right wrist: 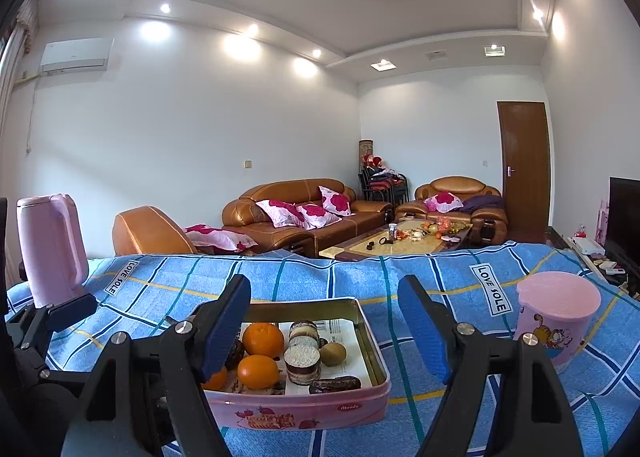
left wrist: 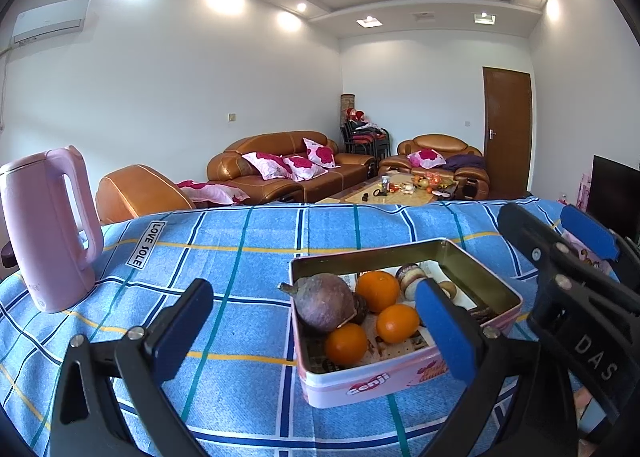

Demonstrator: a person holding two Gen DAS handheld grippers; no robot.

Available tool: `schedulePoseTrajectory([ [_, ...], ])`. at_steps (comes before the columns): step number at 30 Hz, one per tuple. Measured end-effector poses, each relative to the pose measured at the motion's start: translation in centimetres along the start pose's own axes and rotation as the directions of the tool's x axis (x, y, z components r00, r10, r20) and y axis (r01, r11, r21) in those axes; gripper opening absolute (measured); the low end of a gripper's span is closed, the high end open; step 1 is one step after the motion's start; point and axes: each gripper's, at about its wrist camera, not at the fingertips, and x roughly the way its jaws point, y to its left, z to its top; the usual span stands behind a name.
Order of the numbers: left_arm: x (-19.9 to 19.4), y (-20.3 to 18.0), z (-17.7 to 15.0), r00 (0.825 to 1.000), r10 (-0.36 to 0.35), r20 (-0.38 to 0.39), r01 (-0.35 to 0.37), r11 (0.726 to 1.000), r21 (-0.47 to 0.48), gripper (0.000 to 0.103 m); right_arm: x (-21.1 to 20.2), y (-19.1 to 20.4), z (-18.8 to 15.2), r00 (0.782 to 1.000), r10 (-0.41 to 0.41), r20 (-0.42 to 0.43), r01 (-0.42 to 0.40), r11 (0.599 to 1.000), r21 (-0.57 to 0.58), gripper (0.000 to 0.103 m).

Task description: Organize fruits

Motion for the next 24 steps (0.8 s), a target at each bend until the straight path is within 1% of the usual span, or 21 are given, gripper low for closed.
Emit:
schedulePoseTrajectory([
  [24, 0.09, 0.1, 0.14, 1.0, 0.005, -0.001, -0.005, 1.0, 0.0, 0.103, 0.0, -0.06, -0.09, 1.0, -0.002, -0.007, 0.002, 1.0, 0.003, 0.078],
])
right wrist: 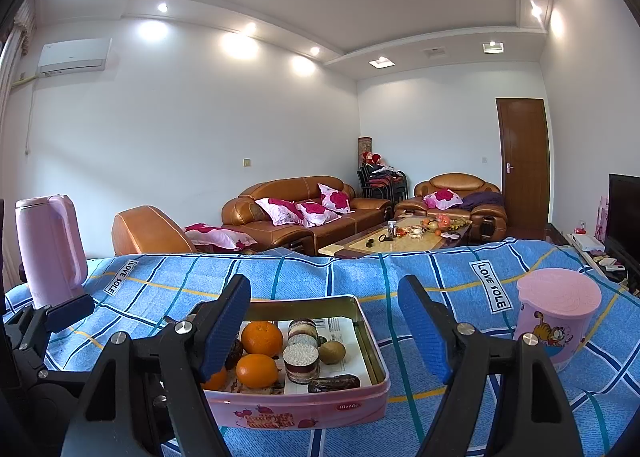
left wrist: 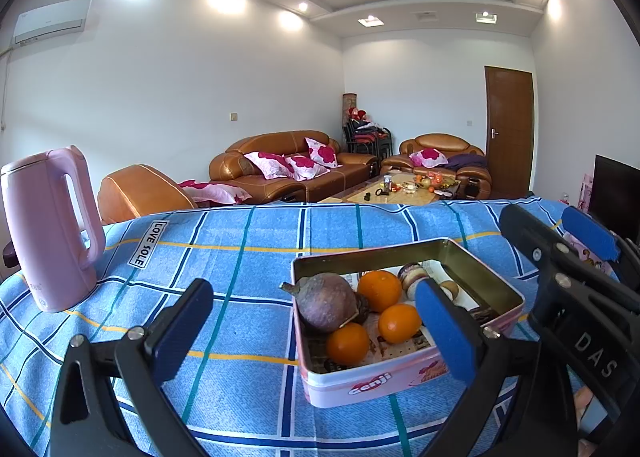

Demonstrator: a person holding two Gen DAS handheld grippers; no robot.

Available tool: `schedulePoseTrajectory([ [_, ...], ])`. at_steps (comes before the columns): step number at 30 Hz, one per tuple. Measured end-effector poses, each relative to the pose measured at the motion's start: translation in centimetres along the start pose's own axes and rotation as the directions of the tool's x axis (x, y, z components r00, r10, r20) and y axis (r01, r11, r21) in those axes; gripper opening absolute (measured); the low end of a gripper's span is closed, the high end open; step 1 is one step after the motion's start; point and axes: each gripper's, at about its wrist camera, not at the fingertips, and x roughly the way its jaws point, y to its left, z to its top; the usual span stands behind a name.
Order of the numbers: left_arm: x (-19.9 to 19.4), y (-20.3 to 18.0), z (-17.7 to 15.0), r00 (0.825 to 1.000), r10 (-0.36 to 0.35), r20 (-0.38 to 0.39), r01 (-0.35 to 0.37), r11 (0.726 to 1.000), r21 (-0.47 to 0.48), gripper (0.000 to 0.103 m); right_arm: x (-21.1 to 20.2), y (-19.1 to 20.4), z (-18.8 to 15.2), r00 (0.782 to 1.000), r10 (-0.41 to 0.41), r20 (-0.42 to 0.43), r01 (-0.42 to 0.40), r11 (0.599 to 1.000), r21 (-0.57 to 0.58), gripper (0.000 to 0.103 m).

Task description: Organize fruits

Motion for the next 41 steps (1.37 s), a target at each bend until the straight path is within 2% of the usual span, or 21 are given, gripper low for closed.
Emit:
schedulePoseTrajectory([
  [26, 0.4, 0.5, -0.2, 1.0, 0.027, -0.013, -0.027, 1.0, -0.001, 0.103, 0.3, 0.1, -0.2, 1.0, -0.008, -0.01, 0.008, 1.0, 0.009, 0.078],
  [41, 1.1, 1.0, -0.1, 0.999, 0.02, -0.036, -0.02, 1.0, -0.014, 0.103, 0.6, 0.1, -0.2, 0.999, -0.023, -0.033, 0.024, 1.0, 0.016, 0.078],
])
